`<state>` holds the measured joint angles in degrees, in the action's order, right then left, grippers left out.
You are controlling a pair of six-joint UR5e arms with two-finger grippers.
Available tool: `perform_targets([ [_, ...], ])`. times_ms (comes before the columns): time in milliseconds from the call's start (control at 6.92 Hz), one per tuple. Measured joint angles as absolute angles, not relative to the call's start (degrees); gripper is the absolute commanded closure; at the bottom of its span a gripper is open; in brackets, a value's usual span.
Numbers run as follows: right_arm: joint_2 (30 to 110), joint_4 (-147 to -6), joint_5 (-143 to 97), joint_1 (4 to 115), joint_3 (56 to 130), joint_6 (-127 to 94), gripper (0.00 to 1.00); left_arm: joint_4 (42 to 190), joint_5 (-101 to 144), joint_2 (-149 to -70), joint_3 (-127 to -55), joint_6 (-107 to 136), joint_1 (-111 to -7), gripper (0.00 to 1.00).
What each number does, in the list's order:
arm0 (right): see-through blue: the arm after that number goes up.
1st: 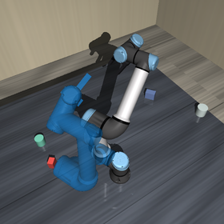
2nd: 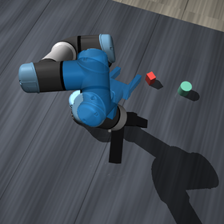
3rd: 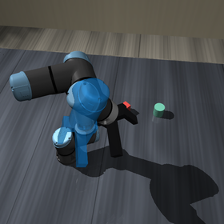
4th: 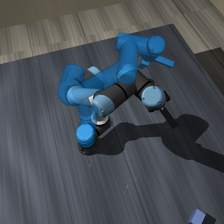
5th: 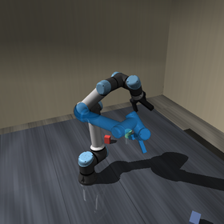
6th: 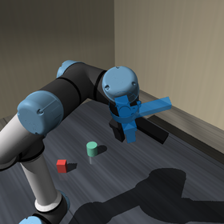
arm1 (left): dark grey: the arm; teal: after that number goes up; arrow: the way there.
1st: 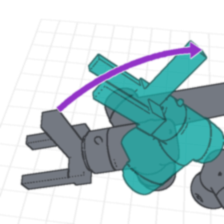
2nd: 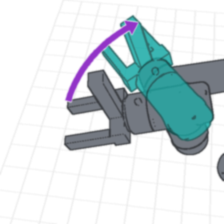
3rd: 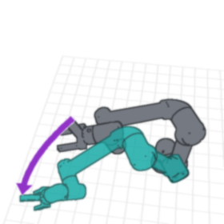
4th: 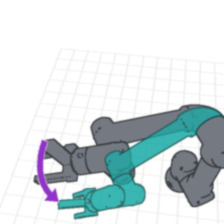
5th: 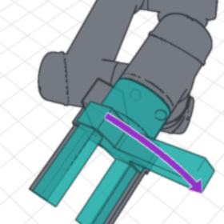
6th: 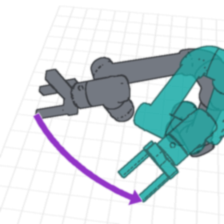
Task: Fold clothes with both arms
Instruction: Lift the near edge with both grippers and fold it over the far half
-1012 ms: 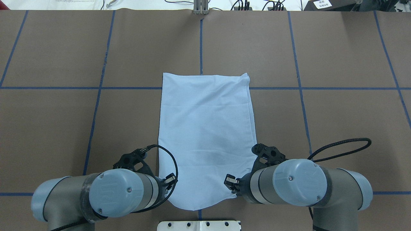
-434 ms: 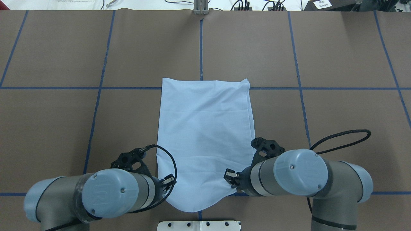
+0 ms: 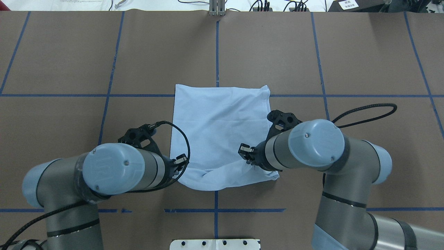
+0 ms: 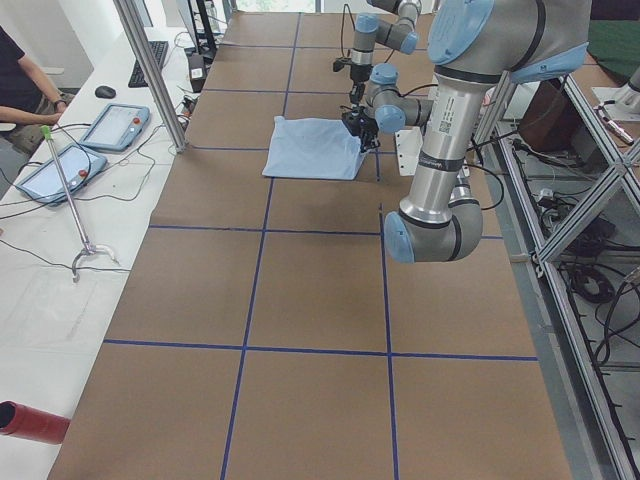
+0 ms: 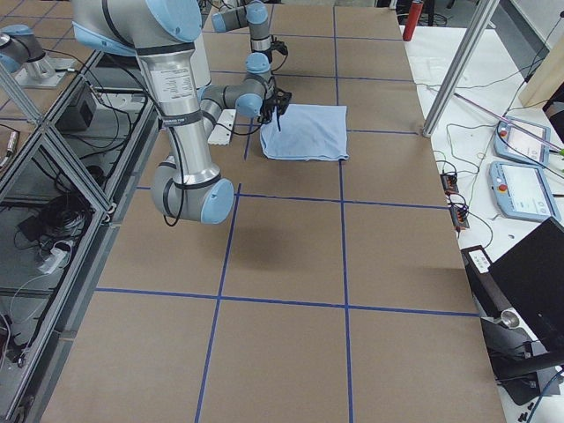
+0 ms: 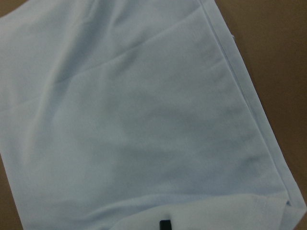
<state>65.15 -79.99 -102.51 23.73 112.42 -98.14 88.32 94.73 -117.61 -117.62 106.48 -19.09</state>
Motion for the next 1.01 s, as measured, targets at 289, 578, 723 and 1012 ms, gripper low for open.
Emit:
perform_targets([
  [289, 60.9, -76.8, -104.4, 29.4, 104.7, -97.4, 1.0, 93.7, 94.8, -120.3, -110.6, 104.5, -23.9, 1.0],
  [578, 58.8, -74.8, -107.6, 33.9, 99.6, -97.1, 1.0, 100.4, 94.9, -121.1, -104.3, 103.1, -27.3, 1.0],
  [723, 57.0, -74.6, -108.0, 34.8, 97.0, -97.1, 1.0, 102.1, 94.9, -121.5, -103.1, 102.5, -28.3, 1.0],
  [1012, 55.1, -74.3, -108.4, 36.0, 93.7, -97.1, 1.0, 104.9, 94.9, -123.0, -100.3, 102.2, -30.0, 1.0],
])
